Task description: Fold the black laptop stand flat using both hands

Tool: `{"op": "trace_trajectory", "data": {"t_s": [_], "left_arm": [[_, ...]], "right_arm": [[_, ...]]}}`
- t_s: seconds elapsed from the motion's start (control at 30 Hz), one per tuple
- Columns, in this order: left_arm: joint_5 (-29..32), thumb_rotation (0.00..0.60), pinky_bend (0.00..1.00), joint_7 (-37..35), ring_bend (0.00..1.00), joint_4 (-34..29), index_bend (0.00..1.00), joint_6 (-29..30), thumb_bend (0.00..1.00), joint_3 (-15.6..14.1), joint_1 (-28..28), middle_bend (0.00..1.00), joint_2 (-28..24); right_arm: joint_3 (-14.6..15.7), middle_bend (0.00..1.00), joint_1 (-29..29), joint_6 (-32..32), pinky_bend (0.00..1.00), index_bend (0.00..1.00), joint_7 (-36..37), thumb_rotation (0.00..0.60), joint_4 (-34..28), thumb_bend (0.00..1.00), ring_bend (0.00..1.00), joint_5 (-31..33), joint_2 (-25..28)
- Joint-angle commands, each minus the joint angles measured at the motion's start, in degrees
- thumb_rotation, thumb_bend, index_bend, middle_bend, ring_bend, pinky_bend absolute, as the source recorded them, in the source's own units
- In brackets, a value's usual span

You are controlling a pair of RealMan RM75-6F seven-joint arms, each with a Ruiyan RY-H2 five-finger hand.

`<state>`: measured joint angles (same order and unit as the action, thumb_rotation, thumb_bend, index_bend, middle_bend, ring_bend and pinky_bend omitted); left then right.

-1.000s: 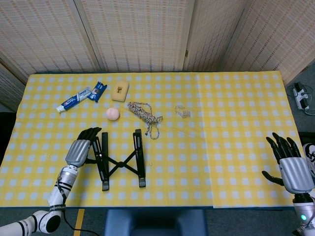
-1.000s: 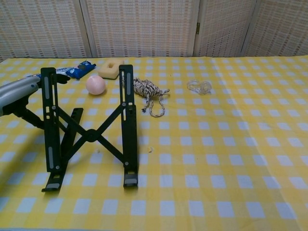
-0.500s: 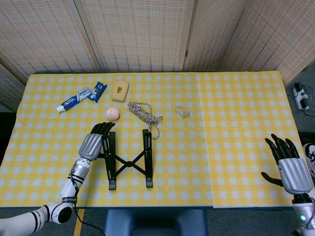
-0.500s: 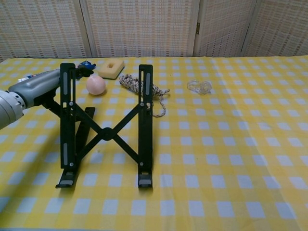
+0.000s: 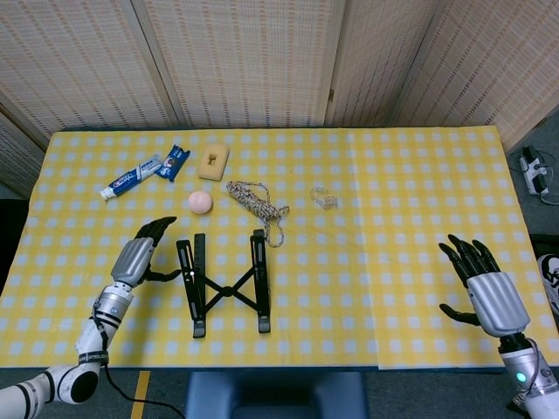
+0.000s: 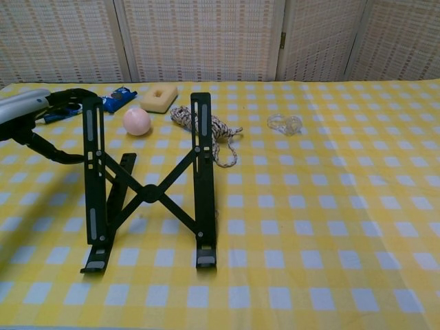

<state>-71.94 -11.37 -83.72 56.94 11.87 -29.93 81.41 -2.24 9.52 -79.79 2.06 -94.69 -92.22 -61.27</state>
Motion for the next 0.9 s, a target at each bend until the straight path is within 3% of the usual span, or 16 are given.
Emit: {"op": "trace_trajectory", "data": {"t_s": [0.03,0.3,0.47,0.6,0.7,0.9], "left_arm": [[-3.65,0.6,0.1,-12.23,0.07,-5.32,0.0,-3.5,0.24,-1.71,2.01,0.09,-7.77],[-14.65,0.6,0.1,-39.54,0.05,-6.98,0.0,-11.09,0.24,-5.74,-0.99,0.07,-12.84],[-18.48,0.6,0.1,-46.63,0.06,-4.9,0.0,-10.99,0.24,-7.19,-2.98,0.07,-10.91],[-17.98,0.6,0.13,-46.56,0.12,-2.61,0.06,-9.92,0.24,-7.11,-4.04,0.11,-6.92],[-16.27,0.6,0.19,-43.36,0.17,-1.06,0.11,-9.21,0.24,-6.58,-4.48,0.18,-4.26],[-11.71,0.6,0.24,-35.33,0.21,0.83,0.17,-8.13,0.27,-4.82,-5.13,0.23,-0.32]], "right_arm": [[-0.22,0.04,0.38,0.13,0.0,0.0,-0.72,0.6,-1.0,0.18,0.08,-0.08,0.64],[-0.4,0.04,0.4,-0.35,0.0,0.0,-2.03,0.6,-2.45,0.18,0.08,0.39,1.09],[-0.33,0.04,0.23,-0.59,0.0,0.0,-2.09,0.6,-2.43,0.18,0.08,0.69,1.02],[-0.24,0.04,0.02,-0.96,0.0,0.0,-1.85,0.6,-1.96,0.18,0.08,0.85,0.78],[-0.08,0.04,0.01,-0.82,0.0,0.0,-1.6,0.6,-1.66,0.18,0.08,0.99,0.61],[0.18,0.04,-0.07,-0.91,0.0,0.0,-1.1,0.6,-1.08,0.18,0.08,0.94,0.25]]}}
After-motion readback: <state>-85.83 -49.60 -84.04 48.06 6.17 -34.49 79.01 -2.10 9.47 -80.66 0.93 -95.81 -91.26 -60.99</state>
